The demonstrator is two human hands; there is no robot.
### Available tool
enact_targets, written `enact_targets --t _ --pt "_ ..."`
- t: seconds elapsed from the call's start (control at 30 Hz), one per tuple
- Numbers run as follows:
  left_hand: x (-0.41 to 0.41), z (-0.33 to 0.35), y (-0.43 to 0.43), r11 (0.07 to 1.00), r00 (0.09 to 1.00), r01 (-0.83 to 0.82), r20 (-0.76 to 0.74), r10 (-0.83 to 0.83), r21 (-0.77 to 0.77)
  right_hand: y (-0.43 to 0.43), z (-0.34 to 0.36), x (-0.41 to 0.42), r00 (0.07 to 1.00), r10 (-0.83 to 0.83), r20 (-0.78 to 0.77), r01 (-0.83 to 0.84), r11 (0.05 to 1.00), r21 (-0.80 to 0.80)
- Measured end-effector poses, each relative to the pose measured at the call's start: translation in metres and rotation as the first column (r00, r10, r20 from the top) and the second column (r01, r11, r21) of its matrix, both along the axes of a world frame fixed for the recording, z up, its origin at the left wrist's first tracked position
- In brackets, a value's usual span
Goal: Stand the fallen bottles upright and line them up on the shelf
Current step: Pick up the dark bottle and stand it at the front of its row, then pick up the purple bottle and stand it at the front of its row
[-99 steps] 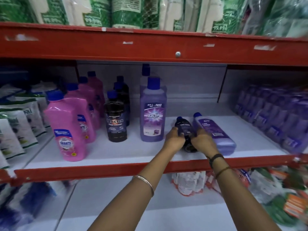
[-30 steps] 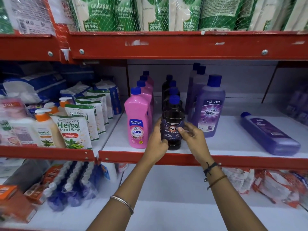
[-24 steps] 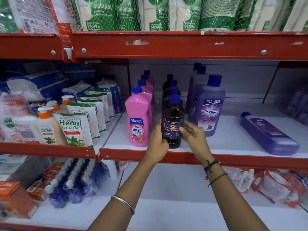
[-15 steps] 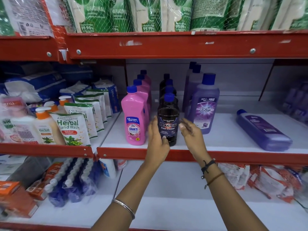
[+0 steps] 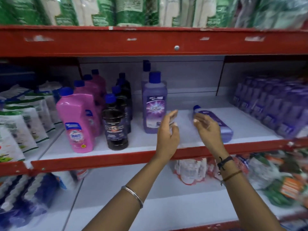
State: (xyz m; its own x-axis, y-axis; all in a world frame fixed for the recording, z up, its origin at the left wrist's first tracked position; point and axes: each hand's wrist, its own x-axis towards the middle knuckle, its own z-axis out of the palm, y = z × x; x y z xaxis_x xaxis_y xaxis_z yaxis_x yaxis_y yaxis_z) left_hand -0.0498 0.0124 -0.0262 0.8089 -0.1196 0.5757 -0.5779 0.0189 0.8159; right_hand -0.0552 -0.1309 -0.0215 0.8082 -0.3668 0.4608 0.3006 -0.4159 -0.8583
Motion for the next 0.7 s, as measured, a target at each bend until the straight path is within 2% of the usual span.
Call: enact_targets --t 0.1,0.17,0.3,0.37,0.47,0.6,0.7 --pt "0.017 -0.002 -0.047 0.997 0.986 0.069 -0.152 -0.063 0.038 -0.049 0.001 0.006 0.984 -0.178 -0.025 0.174 0.977 -0.121" --pt "0.029 -0.003 -0.077 0.991 0.964 0.084 -0.258 -0.056 0.1 -0.074 0.002 0.013 0.966 -0.24 -0.096 0.22 0.959 -0.177" --pt "0.056 -0.005 -0.119 0.939 0.886 0.107 -0.459 0.059 0.326 -0.109 -0.002 0.036 0.879 -0.254 -0.405 0.197 0.964 -0.178" --pt "0.067 -0.006 -0.133 0.918 0.832 0.148 -0.548 0.085 0.368 -0.123 -0.006 0.048 0.812 -0.268 -0.518 0.17 0.958 -0.23" --pt "0.073 -0.004 -0.145 0.942 0.794 0.125 -0.6 0.093 0.312 -0.136 -0.007 0.058 0.807 -0.232 -0.542 0.149 0.97 -0.194" --pt "0.076 -0.007 -0.144 0.984 0.757 0.1 -0.653 0.022 0.149 -0.146 -0.016 0.06 0.875 -0.077 -0.478 0.122 0.99 0.066" --pt "0.075 -0.01 -0.137 0.994 0.75 0.101 -0.66 -0.047 0.044 -0.145 -0.018 0.053 0.895 -0.005 -0.447 0.082 0.985 0.155"
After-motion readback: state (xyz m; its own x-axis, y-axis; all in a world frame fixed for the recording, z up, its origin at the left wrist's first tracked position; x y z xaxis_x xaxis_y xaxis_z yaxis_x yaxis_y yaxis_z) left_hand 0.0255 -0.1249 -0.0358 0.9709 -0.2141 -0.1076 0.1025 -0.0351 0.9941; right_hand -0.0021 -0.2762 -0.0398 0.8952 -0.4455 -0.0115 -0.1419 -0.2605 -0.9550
